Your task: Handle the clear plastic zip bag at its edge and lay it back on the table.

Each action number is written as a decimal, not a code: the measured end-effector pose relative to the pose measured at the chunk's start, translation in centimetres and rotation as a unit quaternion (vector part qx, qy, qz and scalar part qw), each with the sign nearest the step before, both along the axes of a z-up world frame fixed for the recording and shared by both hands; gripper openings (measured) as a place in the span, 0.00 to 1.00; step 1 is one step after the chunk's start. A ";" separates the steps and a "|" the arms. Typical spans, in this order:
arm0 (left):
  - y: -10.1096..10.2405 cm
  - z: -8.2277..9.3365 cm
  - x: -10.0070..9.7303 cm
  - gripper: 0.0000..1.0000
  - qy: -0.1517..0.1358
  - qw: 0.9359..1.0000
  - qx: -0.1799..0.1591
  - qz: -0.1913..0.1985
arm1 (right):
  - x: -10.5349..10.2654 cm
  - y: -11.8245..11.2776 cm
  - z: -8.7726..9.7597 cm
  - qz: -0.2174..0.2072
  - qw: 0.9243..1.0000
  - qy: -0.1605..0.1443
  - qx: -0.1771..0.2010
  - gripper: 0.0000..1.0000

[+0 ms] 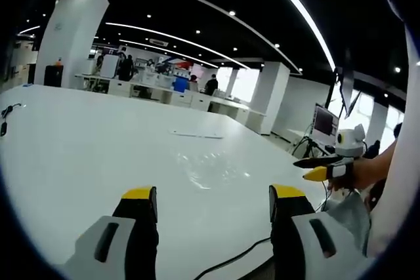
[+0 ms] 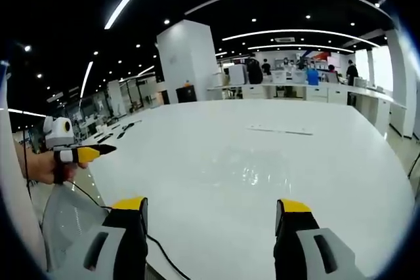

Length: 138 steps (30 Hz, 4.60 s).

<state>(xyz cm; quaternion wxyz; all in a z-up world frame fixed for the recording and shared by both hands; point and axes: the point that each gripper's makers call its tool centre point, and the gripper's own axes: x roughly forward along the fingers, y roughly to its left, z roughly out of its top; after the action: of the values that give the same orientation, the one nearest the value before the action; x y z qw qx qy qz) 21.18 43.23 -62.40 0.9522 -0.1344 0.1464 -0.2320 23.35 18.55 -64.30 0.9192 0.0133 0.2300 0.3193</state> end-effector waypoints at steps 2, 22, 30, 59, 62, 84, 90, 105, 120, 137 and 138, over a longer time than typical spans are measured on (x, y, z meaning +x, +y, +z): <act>-0.3 0.3 -0.1 0.68 -0.001 1.000 0.000 0.000 | 0.1 0.1 0.0 0.000 1.000 0.001 0.000 0.79; -0.1 0.4 0.0 0.68 0.002 1.000 0.001 0.001 | 3.6 2.7 -1.1 0.012 1.000 0.001 -0.007 0.75; 0.3 0.3 0.2 0.68 -0.001 1.000 -0.001 0.007 | 4.8 4.1 -1.7 0.025 1.000 0.002 -0.018 0.73; 0.4 1.2 0.2 0.68 -0.004 1.000 0.001 0.019 | 8.5 9.3 -5.3 0.078 0.995 0.021 -0.065 0.66; 0.5 1.1 0.2 0.68 -0.003 1.000 0.001 0.020 | 8.7 10.0 -5.6 0.082 0.994 0.025 -0.070 0.65; 0.9 0.8 0.3 0.67 0.001 1.000 0.004 0.023 | 10.7 13.4 -9.3 0.110 0.988 0.050 -0.099 0.60; 1.1 0.6 0.4 0.67 0.002 1.000 0.005 0.023 | 11.3 14.0 -9.9 0.117 0.986 0.049 -0.110 0.58; 0.9 0.6 0.4 0.67 0.002 1.000 0.006 0.022 | 12.6 15.4 -11.3 0.134 0.980 0.046 -0.140 0.50; 1.1 0.8 0.4 0.67 0.000 1.000 0.003 0.026 | 12.9 16.4 -12.2 0.154 0.970 0.040 -0.182 0.34; 1.3 0.6 0.4 0.66 0.002 1.000 0.003 0.026 | 12.7 16.7 -13.3 0.165 0.962 0.050 -0.210 0.22; 1.3 0.5 0.4 0.66 0.002 1.000 0.003 0.025 | 12.7 16.6 -13.3 0.162 0.963 0.051 -0.209 0.22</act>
<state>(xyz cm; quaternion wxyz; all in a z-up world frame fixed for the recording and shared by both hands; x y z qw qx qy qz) 21.59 44.54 -61.85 0.9579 -0.1352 0.1455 -0.2071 36.10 35.17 -77.62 0.8242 -0.2006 0.3378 0.4078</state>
